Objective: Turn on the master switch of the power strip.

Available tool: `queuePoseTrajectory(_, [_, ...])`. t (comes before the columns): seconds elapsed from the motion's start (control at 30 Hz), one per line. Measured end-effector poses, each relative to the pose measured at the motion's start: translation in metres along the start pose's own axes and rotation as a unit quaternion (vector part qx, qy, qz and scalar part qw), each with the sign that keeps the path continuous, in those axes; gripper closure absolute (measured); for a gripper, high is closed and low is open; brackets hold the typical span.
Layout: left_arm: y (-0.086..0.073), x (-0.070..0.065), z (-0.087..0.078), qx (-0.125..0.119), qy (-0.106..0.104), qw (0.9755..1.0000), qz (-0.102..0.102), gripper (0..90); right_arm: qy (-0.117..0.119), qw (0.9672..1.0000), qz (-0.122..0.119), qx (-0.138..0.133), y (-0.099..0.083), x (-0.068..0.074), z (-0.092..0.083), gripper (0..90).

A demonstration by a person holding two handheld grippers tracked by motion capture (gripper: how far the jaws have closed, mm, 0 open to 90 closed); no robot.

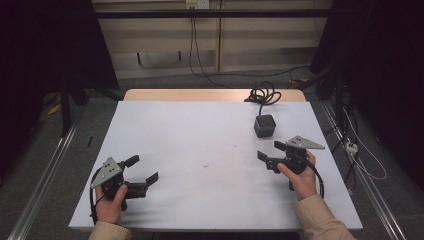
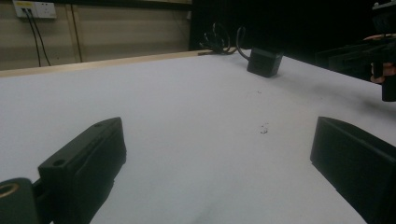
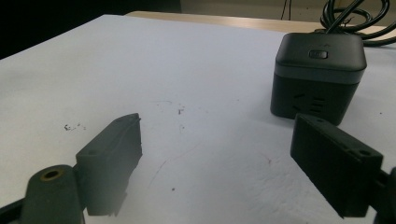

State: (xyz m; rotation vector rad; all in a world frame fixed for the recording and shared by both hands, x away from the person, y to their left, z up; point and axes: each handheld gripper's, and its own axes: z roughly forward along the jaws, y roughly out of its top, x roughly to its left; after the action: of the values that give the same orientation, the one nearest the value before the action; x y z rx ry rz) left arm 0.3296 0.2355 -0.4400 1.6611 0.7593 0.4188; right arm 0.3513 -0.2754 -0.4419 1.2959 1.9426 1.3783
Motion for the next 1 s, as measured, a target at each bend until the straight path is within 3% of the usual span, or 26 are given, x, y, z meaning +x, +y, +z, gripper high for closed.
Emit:
queuePoseTrajectory(0.47, [0.0, 0.0, 0.0, -0.001, 0.0, 1.0, 0.0, 3.1, 0.02, 0.9998, -0.007, 0.003, -0.008, 0.013, -0.012, 15.7])
queuePoseTrajectory(1.0, [0.0, 0.0, 0.0, 0.001, -0.001, 1.0, 0.0, 3.0, 0.021, 0.9997, -0.01, -0.006, -0.016, 0.012, -0.029, 15.1])
